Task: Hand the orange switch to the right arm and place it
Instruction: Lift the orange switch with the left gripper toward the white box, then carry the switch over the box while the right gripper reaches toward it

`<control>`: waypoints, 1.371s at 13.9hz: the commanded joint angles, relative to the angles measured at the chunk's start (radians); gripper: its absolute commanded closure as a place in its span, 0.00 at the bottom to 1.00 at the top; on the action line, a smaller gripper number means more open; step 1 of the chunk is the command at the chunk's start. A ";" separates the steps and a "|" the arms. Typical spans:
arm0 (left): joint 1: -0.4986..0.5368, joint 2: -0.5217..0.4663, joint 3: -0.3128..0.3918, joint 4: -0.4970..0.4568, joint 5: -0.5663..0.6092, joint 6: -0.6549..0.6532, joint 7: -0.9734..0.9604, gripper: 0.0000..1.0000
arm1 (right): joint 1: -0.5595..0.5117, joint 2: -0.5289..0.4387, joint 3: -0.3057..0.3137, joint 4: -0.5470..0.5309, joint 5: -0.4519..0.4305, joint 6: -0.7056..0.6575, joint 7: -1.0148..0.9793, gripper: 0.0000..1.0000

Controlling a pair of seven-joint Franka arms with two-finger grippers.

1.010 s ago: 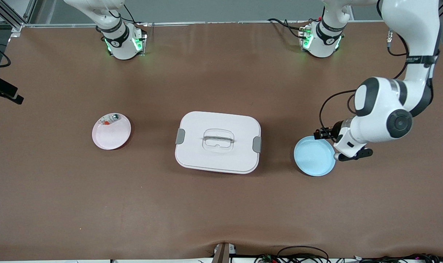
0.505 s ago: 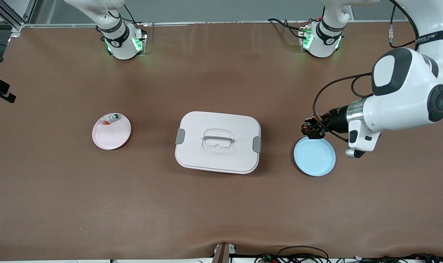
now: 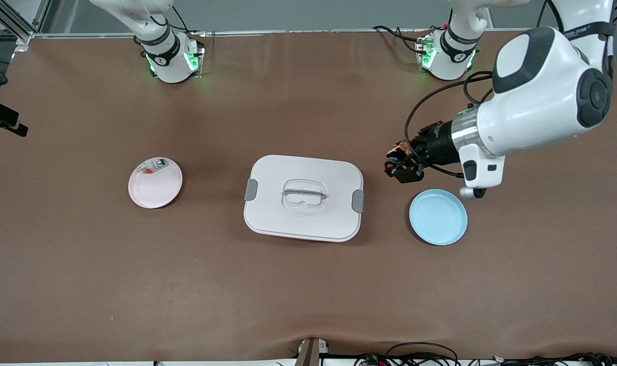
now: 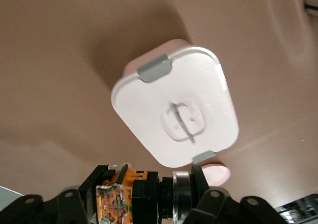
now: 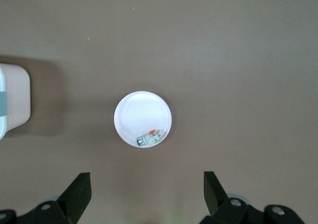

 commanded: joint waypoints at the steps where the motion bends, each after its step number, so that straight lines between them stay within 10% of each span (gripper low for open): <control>1: 0.001 0.004 -0.050 0.012 -0.019 0.080 -0.152 0.65 | -0.013 -0.006 0.014 -0.001 0.088 -0.035 0.053 0.00; 9: -0.142 0.027 -0.077 0.012 -0.012 0.225 -0.501 0.65 | 0.050 -0.044 0.032 -0.132 0.470 0.045 0.195 0.00; 19: -0.343 0.052 -0.069 0.012 0.074 0.288 -0.761 0.63 | 0.379 -0.168 0.039 -0.398 0.608 0.439 0.282 0.00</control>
